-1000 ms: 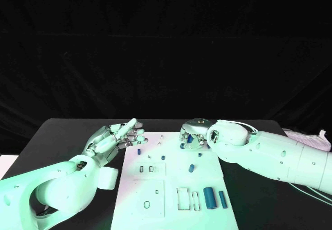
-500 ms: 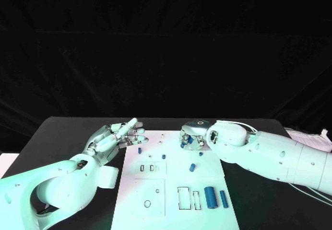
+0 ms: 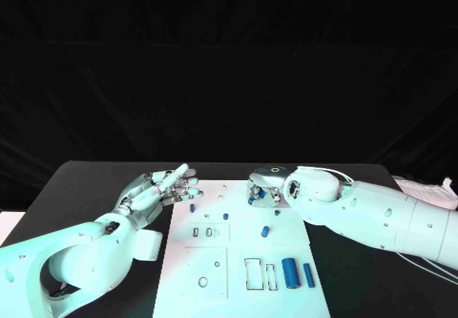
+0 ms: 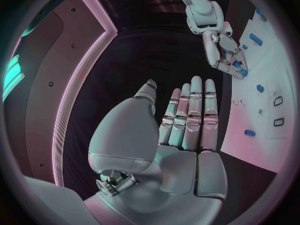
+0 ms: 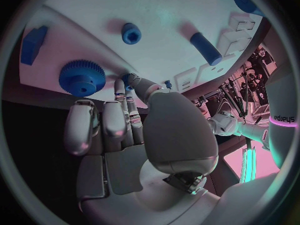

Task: Assemble the parts on the task board

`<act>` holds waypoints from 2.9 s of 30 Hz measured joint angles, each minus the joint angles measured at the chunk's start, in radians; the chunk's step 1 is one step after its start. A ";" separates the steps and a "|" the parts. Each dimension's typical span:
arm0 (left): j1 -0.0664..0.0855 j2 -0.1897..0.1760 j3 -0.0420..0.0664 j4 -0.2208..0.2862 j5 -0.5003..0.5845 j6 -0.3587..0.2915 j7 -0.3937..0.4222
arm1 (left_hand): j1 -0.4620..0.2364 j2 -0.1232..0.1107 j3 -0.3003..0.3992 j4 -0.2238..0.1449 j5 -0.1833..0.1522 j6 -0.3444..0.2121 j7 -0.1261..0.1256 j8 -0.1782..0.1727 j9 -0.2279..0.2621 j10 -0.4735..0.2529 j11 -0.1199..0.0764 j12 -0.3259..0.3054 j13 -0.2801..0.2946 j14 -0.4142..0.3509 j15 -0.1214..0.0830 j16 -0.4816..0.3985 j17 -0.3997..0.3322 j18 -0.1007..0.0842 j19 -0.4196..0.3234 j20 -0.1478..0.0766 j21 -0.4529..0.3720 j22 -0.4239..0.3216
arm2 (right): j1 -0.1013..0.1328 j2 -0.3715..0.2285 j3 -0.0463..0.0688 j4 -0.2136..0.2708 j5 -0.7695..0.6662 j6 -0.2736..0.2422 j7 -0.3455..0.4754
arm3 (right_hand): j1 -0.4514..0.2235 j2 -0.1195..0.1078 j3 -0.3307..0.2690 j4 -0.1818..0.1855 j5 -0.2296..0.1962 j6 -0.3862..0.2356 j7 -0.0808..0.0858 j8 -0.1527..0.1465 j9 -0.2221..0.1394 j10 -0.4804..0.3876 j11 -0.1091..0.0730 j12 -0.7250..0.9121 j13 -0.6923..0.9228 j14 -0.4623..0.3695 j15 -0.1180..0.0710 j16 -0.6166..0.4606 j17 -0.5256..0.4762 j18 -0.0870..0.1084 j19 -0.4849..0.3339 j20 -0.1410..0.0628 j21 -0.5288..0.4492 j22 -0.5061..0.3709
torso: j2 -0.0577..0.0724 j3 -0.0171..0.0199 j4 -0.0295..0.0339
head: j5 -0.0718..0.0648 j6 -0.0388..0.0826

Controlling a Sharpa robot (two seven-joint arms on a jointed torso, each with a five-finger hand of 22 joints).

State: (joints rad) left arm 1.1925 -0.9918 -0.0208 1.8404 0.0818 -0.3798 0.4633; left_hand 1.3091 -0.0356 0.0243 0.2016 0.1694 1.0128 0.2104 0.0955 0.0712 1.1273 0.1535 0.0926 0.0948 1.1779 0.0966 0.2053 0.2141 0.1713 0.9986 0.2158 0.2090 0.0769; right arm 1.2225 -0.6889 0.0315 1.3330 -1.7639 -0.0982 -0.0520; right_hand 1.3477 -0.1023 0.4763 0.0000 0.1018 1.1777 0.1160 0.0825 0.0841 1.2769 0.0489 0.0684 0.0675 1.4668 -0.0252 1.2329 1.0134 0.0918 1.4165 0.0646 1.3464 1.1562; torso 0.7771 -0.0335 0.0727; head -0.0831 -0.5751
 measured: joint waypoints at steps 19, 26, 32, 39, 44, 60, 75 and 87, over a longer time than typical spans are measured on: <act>0.002 -0.002 0.000 -0.001 0.004 0.000 -0.003 | 0.000 0.000 -0.002 -0.009 0.000 -0.004 0.004 -0.004 0.000 0.000 0.000 0.000 -0.001 0.000 0.000 -0.004 0.003 0.000 0.000 0.000 0.000 -0.001 | 0.007 0.054 0.001 -0.013 0.004 -0.151 -0.020 | -0.011 0.016 0.002 0.012 -0.025 0.003 0.003 -0.004 0.000 0.010 -0.004 -0.002 -0.003 0.000 0.000 0.015 0.009 0.000 0.000 0.000 0.021 0.027 | 0.006 -0.0018 0.0114 | -0.003 0.005; 0.007 -0.006 0.000 0.005 0.005 0.000 -0.004 | 0.004 0.004 -0.002 -0.009 0.000 -0.004 0.004 -0.004 0.000 -0.003 0.003 0.000 -0.001 0.000 0.000 -0.004 0.003 0.000 0.000 0.000 0.000 -0.001 | 0.015 0.086 0.002 -0.036 0.002 -0.182 -0.037 | -0.013 0.018 0.004 0.016 -0.033 0.003 0.003 -0.011 0.000 0.010 -0.004 -0.002 -0.003 0.000 0.000 0.020 0.009 0.000 0.000 0.000 0.021 0.030 | 0.013 -0.0041 0.0198 | -0.007 0.008; 0.010 -0.006 0.001 0.005 0.005 0.000 -0.005 | 0.004 0.004 -0.002 -0.009 0.000 -0.004 0.004 -0.004 0.000 -0.003 0.003 0.000 -0.001 0.000 0.000 -0.004 0.003 0.000 0.000 0.000 0.000 -0.001 | 0.017 0.110 0.002 -0.060 -0.001 -0.198 -0.048 | -0.013 0.018 0.004 0.016 -0.034 0.003 0.003 -0.014 0.000 0.010 -0.004 -0.002 -0.004 0.000 0.000 0.020 0.013 0.000 0.000 0.000 0.021 0.032 | 0.019 -0.0056 0.0258 | -0.011 0.011; 0.011 -0.003 0.001 0.002 0.006 0.000 -0.007 | 0.004 0.004 -0.002 -0.009 0.000 -0.004 0.004 -0.004 0.000 -0.003 0.003 0.000 -0.001 0.000 0.000 -0.004 0.004 0.000 0.000 0.000 0.000 -0.002 | 0.018 0.130 0.002 -0.083 -0.006 -0.212 -0.057 | -0.013 0.018 0.002 0.019 -0.035 0.002 0.001 -0.017 0.000 0.010 -0.004 -0.002 -0.004 0.000 0.000 0.024 0.016 0.000 0.000 0.000 0.025 0.035 | 0.023 -0.0061 0.0293 | -0.014 0.014; 0.011 -0.002 0.001 0.001 0.006 0.000 -0.008 | 0.004 0.004 -0.002 -0.009 0.000 -0.004 0.004 -0.004 0.000 -0.003 0.003 0.000 -0.001 0.000 0.000 -0.004 0.004 0.000 0.000 0.000 0.000 -0.002 | 0.019 0.138 0.002 -0.094 -0.008 -0.210 -0.058 | -0.013 0.018 0.002 0.018 -0.037 0.001 0.001 -0.015 0.000 0.010 -0.004 -0.002 -0.004 0.000 0.000 0.024 0.018 0.000 0.000 0.000 0.025 0.036 | 0.024 -0.0068 0.0311 | -0.014 0.014; 0.011 -0.003 0.001 0.000 0.006 0.001 -0.013 | 0.004 0.004 -0.005 -0.011 0.000 -0.004 0.004 -0.008 0.000 -0.003 0.003 0.000 -0.001 0.000 0.000 -0.004 0.004 0.000 0.004 0.004 -0.004 -0.002 | 0.022 0.158 0.003 -0.123 -0.015 -0.173 -0.066 | -0.018 0.014 0.004 0.022 -0.039 0.000 0.000 -0.015 0.000 0.010 -0.004 -0.001 -0.003 0.000 0.000 0.028 0.019 0.000 0.000 0.000 0.025 0.037 | 0.027 -0.0070 0.0335 | -0.013 0.013; 0.012 -0.002 0.001 0.000 0.007 0.002 -0.019 | 0.004 0.004 -0.005 -0.011 0.000 -0.004 0.004 -0.008 0.000 -0.003 0.003 -0.004 -0.001 0.000 0.000 -0.004 0.005 0.000 0.004 0.004 -0.004 -0.002 | 0.021 0.188 0.002 -0.163 -0.022 -0.153 -0.076 | -0.054 -0.023 -0.008 0.051 -0.040 -0.053 0.018 -0.013 0.020 -0.066 0.023 -0.005 -0.006 0.000 0.015 0.015 -0.018 0.000 -0.018 0.018 0.014 0.001 | 0.029 -0.0074 0.0363 | -0.017 0.016; 0.012 -0.008 0.001 -0.003 0.007 0.004 -0.023 | 0.004 0.004 -0.005 -0.017 0.000 -0.007 0.007 -0.012 0.000 -0.011 0.003 -0.004 -0.002 0.000 0.000 -0.009 0.006 0.000 0.004 0.004 -0.004 -0.004 | 0.021 0.126 0.002 -0.101 -0.019 -0.192 -0.078 | -0.052 -0.071 -0.113 0.077 -0.038 -0.178 0.045 -0.018 -0.017 -0.171 0.051 -0.005 -0.003 0.000 0.036 -0.034 -0.110 0.000 -0.065 0.046 -0.037 -0.092 | 0.030 -0.0064 0.0345 | -0.013 0.020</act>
State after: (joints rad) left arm 1.2049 -1.0000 -0.0203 1.8378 0.0884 -0.3761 0.4399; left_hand 1.3131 -0.0316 0.0192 0.1846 0.1694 1.0054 0.2176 0.0839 0.0714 1.1167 0.1569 0.0883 0.0932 1.1778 0.0965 0.1966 0.2200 0.1711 1.0021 0.2193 0.2051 0.0733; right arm 1.2431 -0.5627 0.0334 1.2315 -1.7831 -0.2901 -0.1296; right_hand 1.2954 -0.1735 0.3637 0.0766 0.0640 1.0002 0.1606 0.0650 0.0673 1.1057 0.1002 0.0632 0.0642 1.4664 0.0109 1.1988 0.9034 0.0921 1.3515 0.1111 1.3089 1.0642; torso 0.8071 -0.0399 0.1072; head -0.0964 -0.5551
